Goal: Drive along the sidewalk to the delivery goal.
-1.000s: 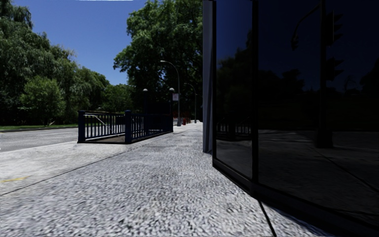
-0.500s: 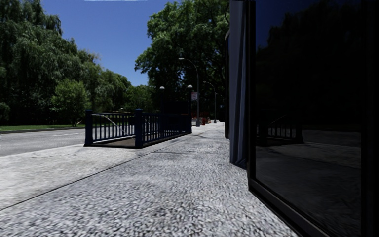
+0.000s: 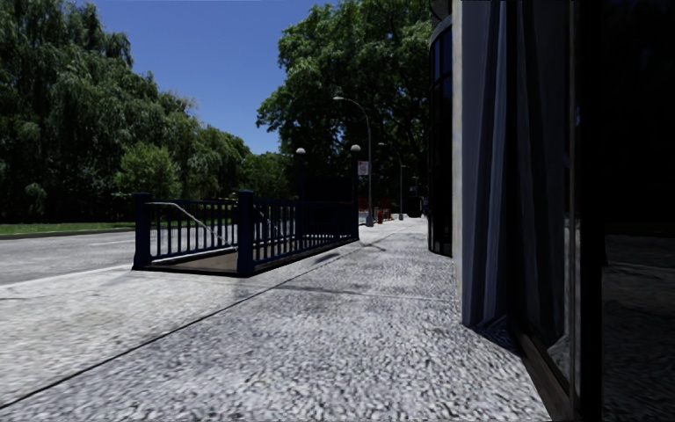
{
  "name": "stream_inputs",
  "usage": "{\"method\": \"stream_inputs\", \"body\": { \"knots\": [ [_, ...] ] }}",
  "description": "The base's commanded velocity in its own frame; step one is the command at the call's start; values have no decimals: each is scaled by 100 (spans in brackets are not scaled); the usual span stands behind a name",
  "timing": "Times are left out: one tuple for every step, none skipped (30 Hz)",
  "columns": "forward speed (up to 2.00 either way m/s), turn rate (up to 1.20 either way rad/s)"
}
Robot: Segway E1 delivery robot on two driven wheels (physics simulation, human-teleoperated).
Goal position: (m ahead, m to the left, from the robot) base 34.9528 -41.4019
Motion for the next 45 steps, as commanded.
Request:
{"method": "stream_inputs", "body": {
  "knots": [
    [200,0],
    [200,0],
    [200,0],
    [200,0],
    [200,0],
    [200,0],
    [200,0],
    [200,0],
    [200,0],
    [200,0],
    [200,0],
    [200,0],
    [200,0],
    [200,0],
    [200,0],
    [200,0],
    [200,0],
    [200,0],
    [200,-8],
    [200,-33],
    [200,-33],
    [200,-45],
    [200,-50],
    [200,-50],
    [200,-51],
    [200,-51],
    [200,-51],
    [200,-51],
    [200,-51],
    [200,-51],
    [200,-51],
    [200,-51],
    [200,-51],
    [200,-51],
    [200,-51],
    [200,-40],
    [200,0],
    [200,0],
    [200,0],
    [200,0],
    [200,0],
    [200,0],
    [200,0],
    [200,0],
    [200,0]
  ]
}}
